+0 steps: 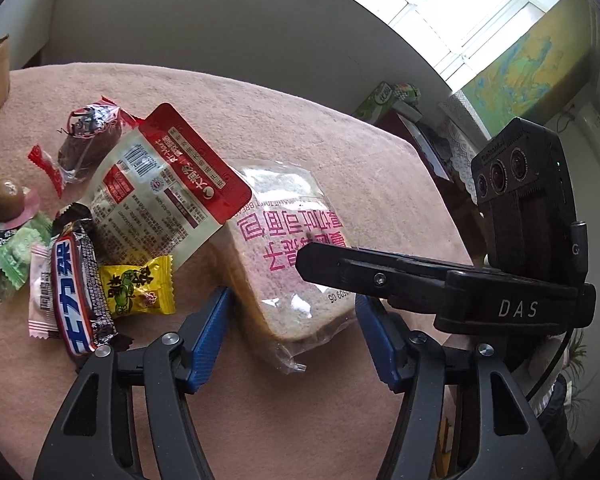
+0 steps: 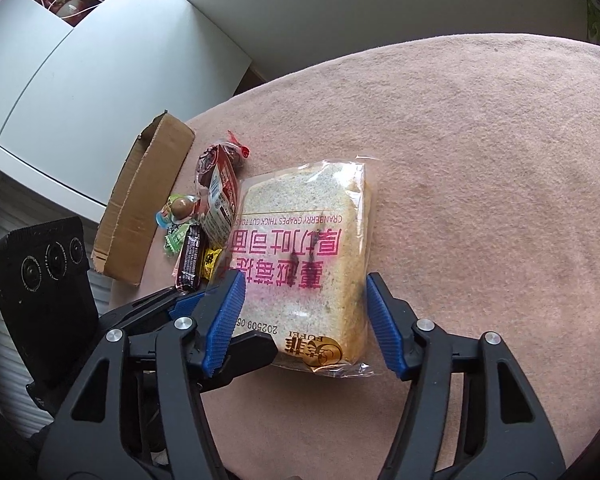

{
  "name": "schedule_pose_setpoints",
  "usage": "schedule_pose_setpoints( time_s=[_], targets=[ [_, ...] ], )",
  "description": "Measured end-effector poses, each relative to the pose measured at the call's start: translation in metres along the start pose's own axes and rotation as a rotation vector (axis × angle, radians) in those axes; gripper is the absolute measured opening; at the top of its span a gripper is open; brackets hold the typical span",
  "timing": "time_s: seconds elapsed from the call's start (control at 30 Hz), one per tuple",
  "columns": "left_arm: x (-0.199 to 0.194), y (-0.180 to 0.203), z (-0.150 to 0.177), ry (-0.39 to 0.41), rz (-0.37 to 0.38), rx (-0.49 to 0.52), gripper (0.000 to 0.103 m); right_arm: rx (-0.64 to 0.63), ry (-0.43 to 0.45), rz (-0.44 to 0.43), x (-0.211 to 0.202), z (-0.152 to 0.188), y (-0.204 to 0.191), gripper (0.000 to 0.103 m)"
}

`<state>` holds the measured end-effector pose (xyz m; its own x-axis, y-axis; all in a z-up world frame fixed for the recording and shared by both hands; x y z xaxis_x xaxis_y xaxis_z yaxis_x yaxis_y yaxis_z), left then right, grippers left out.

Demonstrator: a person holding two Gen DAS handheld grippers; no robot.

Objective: Organize snacks
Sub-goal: 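Move the right tool to the bagged bread loaf and grasp it, then carry the bread loaf into the box and open the right tool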

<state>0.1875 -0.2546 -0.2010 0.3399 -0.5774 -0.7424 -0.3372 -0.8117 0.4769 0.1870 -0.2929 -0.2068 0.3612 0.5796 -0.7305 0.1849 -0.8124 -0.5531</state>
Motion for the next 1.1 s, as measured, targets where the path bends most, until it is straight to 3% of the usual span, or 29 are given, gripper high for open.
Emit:
schedule_pose_setpoints(
  time_s=[0.3, 0.63, 1.1],
  targets=[
    [0.000, 0.021, 0.000, 0.018, 0.008, 0.042, 0.062, -0.013, 0.054, 0.032, -0.026, 0.007, -0.011, 0.061],
    [-0.035, 0.036, -0.001, 0.089, 0.025, 0.093, 0.062, -0.068, 0.113, 0.030, -0.053, 0.007, -0.051, 0.061],
    [-0.116, -0.014, -0.015, 0.243, -0.070, 0.078, 0.062, -0.234, 0.115, -0.039, -0.025, -0.016, -0.161, 0.061]
  ],
)
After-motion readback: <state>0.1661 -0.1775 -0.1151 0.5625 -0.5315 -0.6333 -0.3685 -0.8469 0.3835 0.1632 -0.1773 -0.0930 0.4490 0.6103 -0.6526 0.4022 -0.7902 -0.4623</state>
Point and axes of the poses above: each gripper's, at about its wrist camera, not at the fingertips, and x roughly the way its jaws point, y to its right, z to its underside, the point moved 10 cm from there along x, roughly the way its jaws point, and after that the axes turned 2 degrees about -z, right-handed, at the moved point
